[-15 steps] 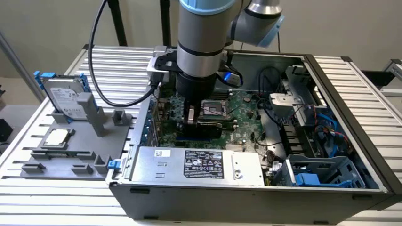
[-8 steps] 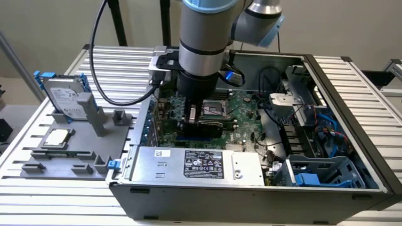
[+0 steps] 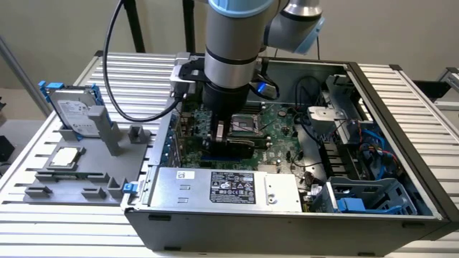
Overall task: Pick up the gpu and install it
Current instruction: 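Insert the gpu into the slot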
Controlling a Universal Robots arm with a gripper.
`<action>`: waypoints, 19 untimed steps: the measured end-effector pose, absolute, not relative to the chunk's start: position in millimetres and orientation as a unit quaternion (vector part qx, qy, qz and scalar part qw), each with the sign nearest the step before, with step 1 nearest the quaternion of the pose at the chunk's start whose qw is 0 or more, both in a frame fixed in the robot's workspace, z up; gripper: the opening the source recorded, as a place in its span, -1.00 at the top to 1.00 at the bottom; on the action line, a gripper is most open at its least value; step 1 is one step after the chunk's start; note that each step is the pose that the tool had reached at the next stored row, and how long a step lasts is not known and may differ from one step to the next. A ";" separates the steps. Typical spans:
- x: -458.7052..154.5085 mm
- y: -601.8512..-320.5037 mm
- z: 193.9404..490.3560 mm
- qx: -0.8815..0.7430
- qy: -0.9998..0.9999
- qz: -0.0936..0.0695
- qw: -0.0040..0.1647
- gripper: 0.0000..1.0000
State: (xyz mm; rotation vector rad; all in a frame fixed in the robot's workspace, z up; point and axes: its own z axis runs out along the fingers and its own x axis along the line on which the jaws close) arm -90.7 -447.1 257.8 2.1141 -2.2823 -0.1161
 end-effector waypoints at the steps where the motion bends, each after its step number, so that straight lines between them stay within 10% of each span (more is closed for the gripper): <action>1: -90.7 -447.1 256.8 0.678 -0.734 -0.037 0.014 1.00; 19: -89.2 -447.1 249.7 0.668 -0.743 -0.040 0.017 1.00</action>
